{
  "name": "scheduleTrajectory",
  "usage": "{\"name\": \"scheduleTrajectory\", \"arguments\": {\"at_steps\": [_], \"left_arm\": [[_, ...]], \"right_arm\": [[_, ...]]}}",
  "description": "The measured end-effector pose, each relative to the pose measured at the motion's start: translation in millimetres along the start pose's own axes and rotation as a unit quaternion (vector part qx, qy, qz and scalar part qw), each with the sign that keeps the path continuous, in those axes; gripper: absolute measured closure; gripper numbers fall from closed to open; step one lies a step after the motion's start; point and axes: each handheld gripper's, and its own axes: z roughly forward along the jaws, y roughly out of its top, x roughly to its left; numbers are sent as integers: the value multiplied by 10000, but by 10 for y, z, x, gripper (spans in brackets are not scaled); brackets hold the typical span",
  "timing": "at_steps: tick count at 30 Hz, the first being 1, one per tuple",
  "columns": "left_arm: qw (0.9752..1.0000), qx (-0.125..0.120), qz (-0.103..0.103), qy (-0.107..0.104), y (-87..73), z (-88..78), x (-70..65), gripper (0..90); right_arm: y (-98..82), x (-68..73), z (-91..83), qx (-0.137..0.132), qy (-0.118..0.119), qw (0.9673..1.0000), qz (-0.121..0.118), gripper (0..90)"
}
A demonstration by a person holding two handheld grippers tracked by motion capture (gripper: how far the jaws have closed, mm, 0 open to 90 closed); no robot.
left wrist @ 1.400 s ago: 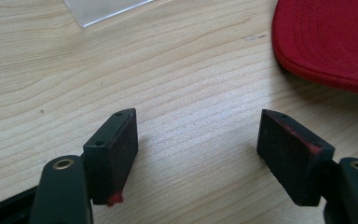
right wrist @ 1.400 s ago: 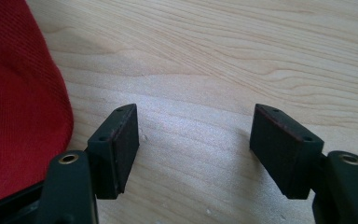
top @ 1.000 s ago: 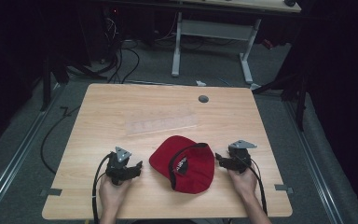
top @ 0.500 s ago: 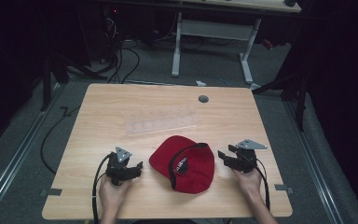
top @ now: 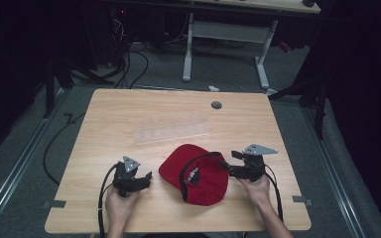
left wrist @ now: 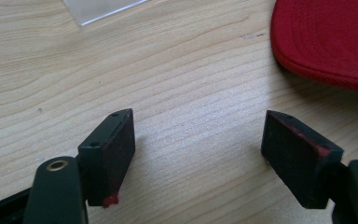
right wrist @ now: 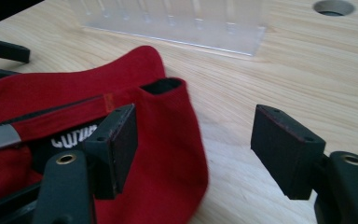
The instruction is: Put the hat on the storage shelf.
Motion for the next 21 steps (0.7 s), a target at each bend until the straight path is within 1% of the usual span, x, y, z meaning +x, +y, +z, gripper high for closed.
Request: {"name": "scheduleTrajectory", "arguments": {"at_steps": [1, 2, 4, 5, 7, 8, 10, 11, 12, 15, 17, 19, 20, 21], "left_arm": [[10000, 0, 0, 0, 0, 0, 0, 260], [10000, 3, 3, -2, 0, 0, 0, 259], [10000, 4, 4, -5, -1, -1, -1, 259], [10000, 7, 6, -6, -1, -1, -1, 258], [10000, 7, 6, -6, -1, -1, -1, 257], [10000, 8, 7, -6, -1, -1, -1, 258], [10000, 9, 8, -7, -1, -1, -1, 257], [10000, 9, 8, -8, -1, -1, -1, 256], [10000, 8, 7, -8, -1, -1, -1, 256], [10000, 10, 9, -10, -1, -1, -1, 255], [10000, 11, 9, -11, -2, -1, -2, 255], [10000, 12, 10, -12, -2, -1, -2, 254], [10000, 13, 12, -11, -2, -1, -2, 254], [10000, 13, 12, -11, -2, -1, -2, 254]], "right_arm": [[0, 0, 0, 0, 0, 10000, 0, 328], [24, 16, 60, 50, 74, 10000, -22, 335], [32, 24, 90, 58, 110, 9999, -36, 344], [56, 42, 143, 102, 193, 9997, -55, 356], [69, 54, 166, 120, 215, 9997, -63, 359], [88, 67, 197, 164, 275, 9995, -60, 359], [103, 80, 242, 166, 360, 9992, -89, 360], [120, 87, 308, 282, 425, 9986, -110, 360], [120, 87, 308, 282, 425, 9986, -110, 360], [138, 110, 401, 416, 399, 9982, -194, 370], [147, 121, 444, 438, 418, 9979, -211, 384], [138, 107, 505, 490, 438, 9977, -171, 395], [130, 96, 524, 515, 474, 9975, -121, 397], [130, 96, 524, 515, 474, 9975, -121, 397]]}}
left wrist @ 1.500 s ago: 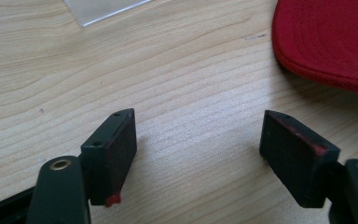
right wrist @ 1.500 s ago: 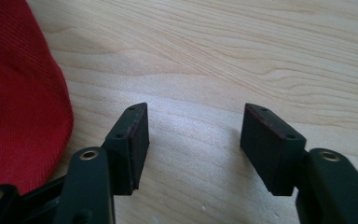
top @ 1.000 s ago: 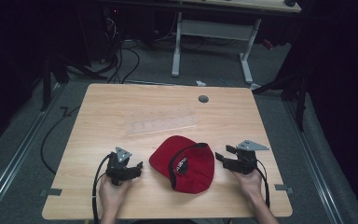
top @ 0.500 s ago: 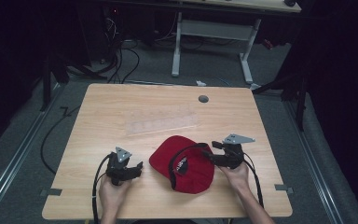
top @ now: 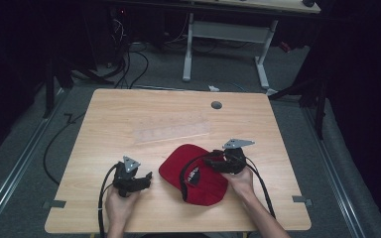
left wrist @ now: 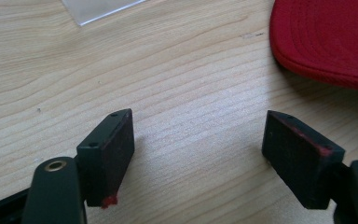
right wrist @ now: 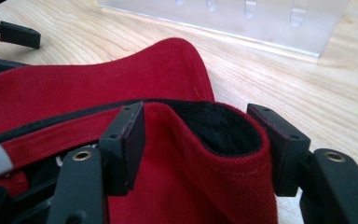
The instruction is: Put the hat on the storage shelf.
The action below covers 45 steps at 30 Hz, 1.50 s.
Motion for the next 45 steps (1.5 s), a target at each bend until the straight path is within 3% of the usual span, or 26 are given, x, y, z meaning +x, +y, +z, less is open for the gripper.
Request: {"name": "scheduleTrajectory", "arguments": {"at_steps": [9, 15, 22, 27, 38, 45], "left_arm": [[10000, 0, 1, -1, 0, 0, 0, 254], [10000, 1, 0, -1, 0, 0, 0, 253], [10000, 0, -1, -1, 0, 0, 0, 253], [10000, 0, -1, 0, 0, 0, 0, 253], [10000, 14, 28, -41, -7, -6, -9, 257], [10000, 38, 34, -72, -10, -7, -13, 244]], "right_arm": [[-38, -56, 95, 67, 154, 9998, 130, 471], [-57, -82, 137, 164, 316, 9993, 63, 621], [-65, -132, 88, 229, 637, 9977, 52, 765], [-79, -147, 12, 213, 785, 9967, -21, 801], [-28, -48, -170, 63, 681, 9974, -225, 818], [1, -44, -306, -5, 570, 9982, -201, 820]]}}
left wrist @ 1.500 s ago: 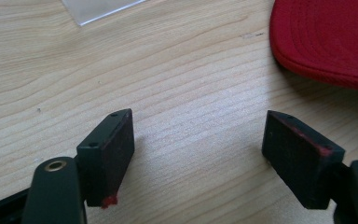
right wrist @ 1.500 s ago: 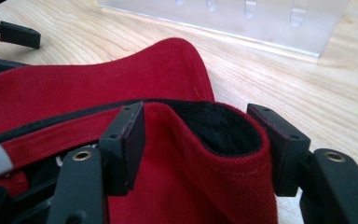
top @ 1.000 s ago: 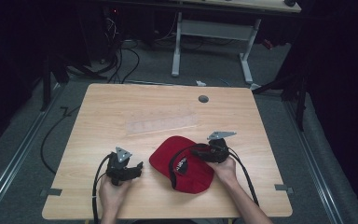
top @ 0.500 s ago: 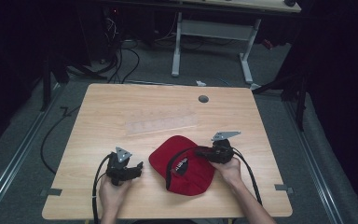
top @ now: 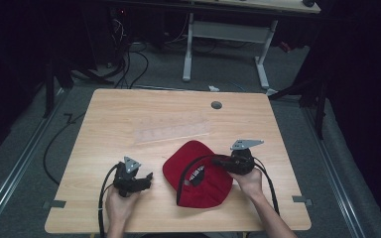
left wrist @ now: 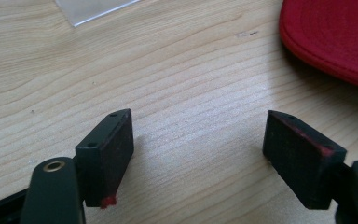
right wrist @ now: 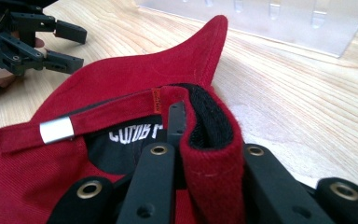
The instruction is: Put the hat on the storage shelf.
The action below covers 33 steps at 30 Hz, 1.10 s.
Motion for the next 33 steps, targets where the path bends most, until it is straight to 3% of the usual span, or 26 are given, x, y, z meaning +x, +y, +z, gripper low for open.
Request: {"name": "scheduleTrajectory", "arguments": {"at_steps": [17, 19, 25, 33], "left_arm": [[10000, -13, -10, 39, -15, -7, -36, 238], [10000, 21, 91, -1, -32, -11, -81, 252], [9989, -20, 141, -440, 10, -85, -276, 246], [9946, -99, 460, -927, 34, -130, -577, 237]], "right_arm": [[42, -8, -305, -318, -170, 9989, 299, 820], [49, -7, -345, -376, -178, 9987, 298, 821], [106, -7, -462, -491, -249, 9979, 331, 821], [221, -21, -569, -679, -265, 9966, 393, 821]]}}
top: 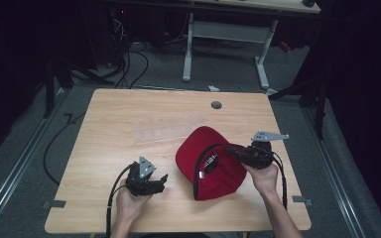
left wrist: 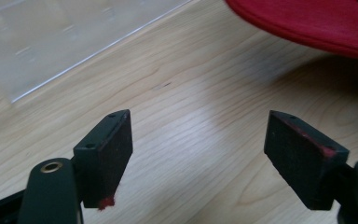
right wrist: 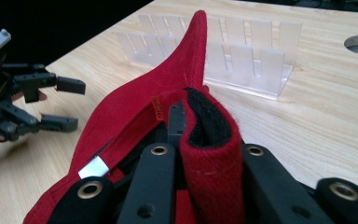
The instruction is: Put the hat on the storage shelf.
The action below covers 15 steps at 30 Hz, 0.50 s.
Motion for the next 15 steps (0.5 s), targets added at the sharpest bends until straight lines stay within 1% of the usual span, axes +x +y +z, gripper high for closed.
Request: {"name": "scheduleTrajectory", "arguments": {"at_steps": [2, 7, 11, 15], "left_arm": [[10000, 25, 11, -52, -10, 28, -43, 232], [9998, 41, 53, -164, -46, 99, -140, 224], [9997, 68, 91, -235, -60, 174, -206, 216], [9995, 13, 70, -299, -69, 228, -258, 215]], "right_arm": [[29, 7, -7, -18, -16, 10000, -26, 821], [69, 12, -2, -14, -4, 10000, 23, 821], [101, 38, 16, -22, 21, 10000, 15, 821], [149, 75, 28, -80, 57, 9999, -18, 821]]}}
